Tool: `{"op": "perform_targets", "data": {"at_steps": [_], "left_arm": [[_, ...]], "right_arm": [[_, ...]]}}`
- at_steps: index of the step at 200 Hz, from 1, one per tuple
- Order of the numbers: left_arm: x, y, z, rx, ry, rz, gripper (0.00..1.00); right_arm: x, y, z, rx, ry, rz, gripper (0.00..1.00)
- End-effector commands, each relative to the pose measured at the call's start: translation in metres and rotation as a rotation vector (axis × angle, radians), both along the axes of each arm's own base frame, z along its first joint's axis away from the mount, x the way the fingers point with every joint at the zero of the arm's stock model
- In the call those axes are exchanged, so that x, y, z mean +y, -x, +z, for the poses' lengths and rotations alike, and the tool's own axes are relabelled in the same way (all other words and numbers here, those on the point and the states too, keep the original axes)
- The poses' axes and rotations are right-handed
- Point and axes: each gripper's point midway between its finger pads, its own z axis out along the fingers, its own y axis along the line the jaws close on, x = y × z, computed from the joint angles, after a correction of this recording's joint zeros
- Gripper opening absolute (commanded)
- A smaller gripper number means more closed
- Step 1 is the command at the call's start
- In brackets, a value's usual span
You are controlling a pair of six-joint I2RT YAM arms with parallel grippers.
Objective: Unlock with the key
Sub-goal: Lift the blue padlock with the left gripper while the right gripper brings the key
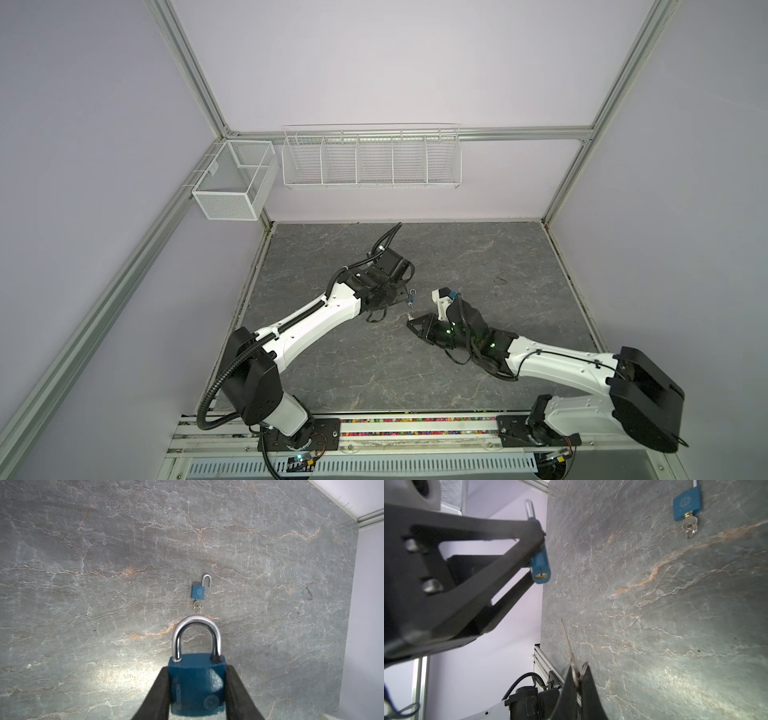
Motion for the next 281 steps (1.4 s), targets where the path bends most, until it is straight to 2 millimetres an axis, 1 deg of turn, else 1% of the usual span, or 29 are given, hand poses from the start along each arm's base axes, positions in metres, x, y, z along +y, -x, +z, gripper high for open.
{"op": "perform_targets", "data": {"at_steps": [1,24,44,77,106,144,167,192,214,229,250,281], "left_arm": [[0.006,-0.002,0.019,-0.036,-0.008,0.041,0.0],[0.005,-0.003,0.022,-0.044,-0.008,0.042,0.0],[0.003,-0.004,0.022,-0.048,-0.012,0.042,0.0],[-0.001,-0.005,0.024,-0.049,0.007,0.033,0.0],[0.0,-0.005,0.023,-0.048,-0.004,0.033,0.0],[0.001,-0.005,0.026,-0.059,0.018,0.049,0.0],[0.001,-0.003,0.024,-0.05,0.014,0.044,0.0],[0.0,-0.002,0.022,-0.046,0.027,0.04,0.0],[0.001,-0.001,0.021,-0.046,0.029,0.043,0.0],[0.001,-0.001,0.022,-0.05,0.029,0.042,0.0],[0.002,-0.001,0.022,-0.051,0.025,0.045,0.0],[0.004,0.0,0.019,-0.049,0.022,0.052,0.0]], "right_arm": [[0.007,-0.012,0.018,-0.035,-0.04,-0.058,0.06],[0.007,-0.017,0.02,-0.053,-0.077,-0.087,0.06],[0.015,-0.017,0.022,-0.068,-0.084,-0.07,0.06],[0.023,-0.019,0.018,-0.055,-0.107,-0.071,0.06],[0.03,-0.019,0.024,-0.073,-0.132,-0.066,0.06],[0.032,-0.022,0.023,-0.083,-0.133,-0.083,0.06],[0.034,-0.024,0.022,-0.09,-0.121,-0.084,0.06],[0.034,-0.027,0.016,-0.08,-0.097,-0.093,0.06],[0.035,-0.029,0.021,-0.099,-0.107,-0.095,0.06],[0.033,-0.031,0.019,-0.097,-0.077,-0.103,0.06],[0.031,-0.033,0.018,-0.096,-0.079,-0.114,0.06],[0.032,-0.034,0.023,-0.098,-0.081,-0.108,0.06]]}}
